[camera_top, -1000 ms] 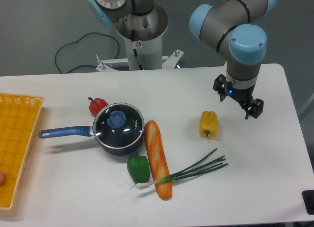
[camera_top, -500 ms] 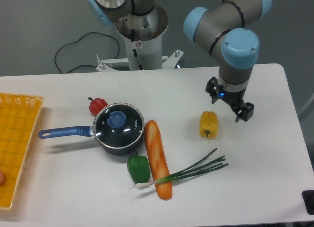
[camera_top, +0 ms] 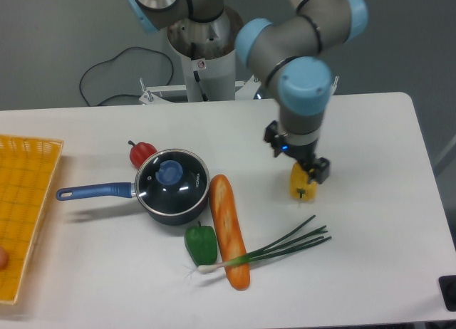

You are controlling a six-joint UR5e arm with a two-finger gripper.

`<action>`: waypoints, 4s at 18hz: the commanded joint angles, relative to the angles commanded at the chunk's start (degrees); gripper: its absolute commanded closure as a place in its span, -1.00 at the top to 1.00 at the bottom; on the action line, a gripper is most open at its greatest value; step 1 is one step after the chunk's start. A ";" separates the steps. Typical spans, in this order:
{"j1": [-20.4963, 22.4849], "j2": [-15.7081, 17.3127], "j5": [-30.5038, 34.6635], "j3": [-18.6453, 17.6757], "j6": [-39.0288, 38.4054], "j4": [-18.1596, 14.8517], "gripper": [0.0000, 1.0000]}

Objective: Open the lid
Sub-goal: 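Move the open gripper over the glass lid's blue knob on the saucepan, then lower the gripper around the blue knob of the lid, then close the gripper on the blue knob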

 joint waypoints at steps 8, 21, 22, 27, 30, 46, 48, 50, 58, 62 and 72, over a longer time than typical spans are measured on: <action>-3.70 1.57 -3.17 0.00 -14.66 0.09 1.00; -9.32 4.31 -6.86 -2.81 -29.97 -0.26 1.00; -9.85 4.22 -6.86 -2.81 -30.06 -0.18 1.00; -10.73 4.04 -6.78 -2.90 -31.03 -0.18 1.00; -11.87 3.87 -6.78 -3.25 -31.12 -0.18 1.00; -16.71 1.67 -6.78 -3.16 -38.67 0.44 1.00; -17.85 0.97 -6.78 -3.25 -39.21 0.35 1.00; -18.03 0.70 -6.78 -3.25 -39.29 0.44 1.00; -19.08 0.35 -2.65 -2.73 -38.94 0.35 1.00; -19.08 0.35 -1.33 -2.81 -38.94 0.26 1.00; -19.08 0.44 -1.76 -5.54 -39.12 0.26 1.00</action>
